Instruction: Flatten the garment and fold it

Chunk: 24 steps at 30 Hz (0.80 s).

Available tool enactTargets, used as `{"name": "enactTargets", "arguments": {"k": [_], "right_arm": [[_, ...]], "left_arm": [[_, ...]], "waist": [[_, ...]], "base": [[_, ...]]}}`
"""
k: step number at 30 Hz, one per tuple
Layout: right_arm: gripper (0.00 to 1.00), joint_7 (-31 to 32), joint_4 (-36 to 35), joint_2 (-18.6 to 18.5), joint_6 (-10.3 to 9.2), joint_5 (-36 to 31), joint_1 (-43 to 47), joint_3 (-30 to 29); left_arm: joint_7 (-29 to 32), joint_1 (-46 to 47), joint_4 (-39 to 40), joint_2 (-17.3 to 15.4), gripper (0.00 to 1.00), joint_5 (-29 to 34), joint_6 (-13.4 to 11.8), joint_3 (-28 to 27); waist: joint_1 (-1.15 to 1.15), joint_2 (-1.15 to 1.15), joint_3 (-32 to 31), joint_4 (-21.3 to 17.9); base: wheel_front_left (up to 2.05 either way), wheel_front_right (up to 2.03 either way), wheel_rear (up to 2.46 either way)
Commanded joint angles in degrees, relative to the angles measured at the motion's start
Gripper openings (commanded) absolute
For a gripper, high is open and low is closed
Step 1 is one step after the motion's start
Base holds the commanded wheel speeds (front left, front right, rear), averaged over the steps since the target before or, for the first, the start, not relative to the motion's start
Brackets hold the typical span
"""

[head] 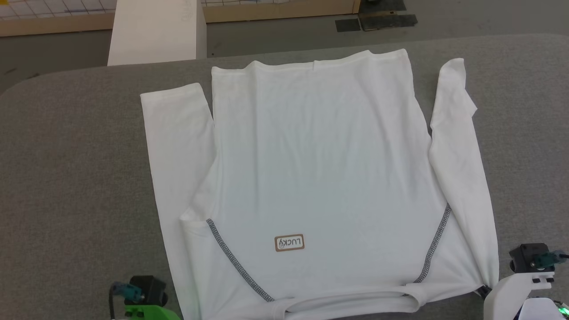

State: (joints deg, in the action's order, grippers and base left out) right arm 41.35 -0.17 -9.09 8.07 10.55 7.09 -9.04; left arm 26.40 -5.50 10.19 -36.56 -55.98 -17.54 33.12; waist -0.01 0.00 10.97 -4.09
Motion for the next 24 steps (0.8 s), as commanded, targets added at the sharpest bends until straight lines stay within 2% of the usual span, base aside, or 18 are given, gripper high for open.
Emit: {"name": "enactTargets", "arguments": {"k": [1,7,8,9,12,18,24], "right_arm": [[0.0,0.2,1.2,-0.1,-0.58,-0.8,0.8,-0.7],[0.0,-1.7,2.5,1.7,-0.58,0.0,0.9,-0.4],[0.71,-2.5,2.2,1.9,-0.58,0.1,1.1,-0.5],[1.0,-2.9,1.8,2.0,-0.58,0.2,1.4,-0.7],[1.0,-4.8,-1.8,2.3,-0.58,0.8,3.3,-2.2],[1.0,-7.7,-10.4,3.3,-0.58,1.4,5.6,-5.7],[1.0,-17.9,-15.9,4.6,-0.58,2.3,3.3,-6.7]], "left_arm": [[0.6,-1.3,-1.7,-1.6,0.0,0.2,-1.1,0.1],[-2.7,-0.9,-2.7,1.2,0.0,0.5,-0.1,0.2],[-4.1,-0.7,-3.0,2.0,0.95,0.7,0.0,-0.2],[-4.9,-0.6,-3.1,2.7,1.0,0.5,0.3,-0.3],[-8.6,-0.9,-2.4,5.1,1.0,-1.0,2.0,-1.8],[-15.3,-0.7,0.4,6.2,1.0,-0.8,3.5,-5.4],[-25.8,4.9,-0.3,7.0,1.0,3.9,3.3,-11.2]], "waist": [[0.01,0.0,0.1,0.1],[0.01,0.0,-0.2,0.4],[0.01,0.0,-0.5,0.4],[0.01,0.0,-0.7,0.5],[0.01,0.0,-2.1,0.7],[0.01,0.0,-3.1,0.5],[0.01,0.0,-2.0,-0.3]], "base": [[0.0,0.0,0.0],[0.0,0.0,0.0],[0.0,0.0,0.0],[0.0,0.0,0.0],[0.0,0.0,0.0],[0.0,0.0,0.0],[0.0,0.0,0.0]]}}
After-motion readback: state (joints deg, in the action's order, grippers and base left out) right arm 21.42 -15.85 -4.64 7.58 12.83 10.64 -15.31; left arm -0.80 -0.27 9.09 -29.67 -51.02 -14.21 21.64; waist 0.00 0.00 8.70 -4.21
